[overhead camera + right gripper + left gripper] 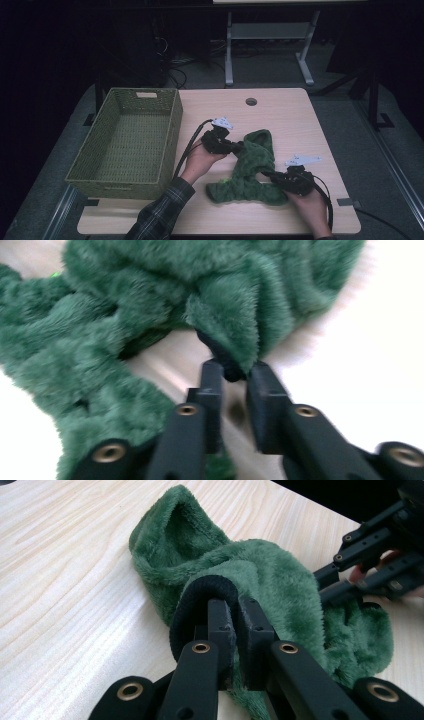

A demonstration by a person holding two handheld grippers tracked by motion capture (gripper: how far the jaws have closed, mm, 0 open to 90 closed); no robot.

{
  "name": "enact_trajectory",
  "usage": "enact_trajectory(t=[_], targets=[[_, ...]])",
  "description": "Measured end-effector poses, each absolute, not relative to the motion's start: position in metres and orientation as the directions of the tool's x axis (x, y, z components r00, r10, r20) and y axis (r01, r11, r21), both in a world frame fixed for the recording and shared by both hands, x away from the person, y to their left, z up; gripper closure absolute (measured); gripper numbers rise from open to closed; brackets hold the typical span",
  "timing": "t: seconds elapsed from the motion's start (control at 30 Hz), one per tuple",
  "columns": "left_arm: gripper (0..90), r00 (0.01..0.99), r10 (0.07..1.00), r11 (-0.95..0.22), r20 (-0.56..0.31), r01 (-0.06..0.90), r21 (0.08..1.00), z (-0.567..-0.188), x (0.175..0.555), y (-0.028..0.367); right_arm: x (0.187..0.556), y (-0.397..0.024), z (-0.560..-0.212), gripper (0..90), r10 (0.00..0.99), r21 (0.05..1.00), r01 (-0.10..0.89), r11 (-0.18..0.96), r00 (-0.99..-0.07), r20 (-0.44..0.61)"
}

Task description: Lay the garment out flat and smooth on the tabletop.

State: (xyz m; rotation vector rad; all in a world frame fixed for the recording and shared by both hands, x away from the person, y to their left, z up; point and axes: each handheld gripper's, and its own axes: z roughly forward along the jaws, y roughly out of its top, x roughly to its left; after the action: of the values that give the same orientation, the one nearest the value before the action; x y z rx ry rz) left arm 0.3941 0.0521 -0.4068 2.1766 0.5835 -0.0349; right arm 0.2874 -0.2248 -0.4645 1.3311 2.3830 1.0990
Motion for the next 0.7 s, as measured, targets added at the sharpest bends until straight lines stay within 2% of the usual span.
enact_trajectory(t=[0.17,0.5,0.7], targets=[[85.6,0.887,0.401,-0.512,-0.228,0.423,0.748,-0.4,0.389,0.06,0.293,-0.233,-0.456,83.0,0.799,0.72,0.617,0.316,-0.583,0.149],[85.6,0.849,0.466,-0.468,-0.248,0.474,0.746,-0.385,0.369,0.092,0.307,-0.245,-0.409,84.0,0.769,0.794,0.518,0.318,-0.631,0.104],[85.7,0.82,0.511,-0.491,-0.257,0.524,0.695,-0.402,0.358,0.104,0.322,-0.233,-0.404,84.2,0.744,0.778,0.51,0.367,-0.663,0.083]])
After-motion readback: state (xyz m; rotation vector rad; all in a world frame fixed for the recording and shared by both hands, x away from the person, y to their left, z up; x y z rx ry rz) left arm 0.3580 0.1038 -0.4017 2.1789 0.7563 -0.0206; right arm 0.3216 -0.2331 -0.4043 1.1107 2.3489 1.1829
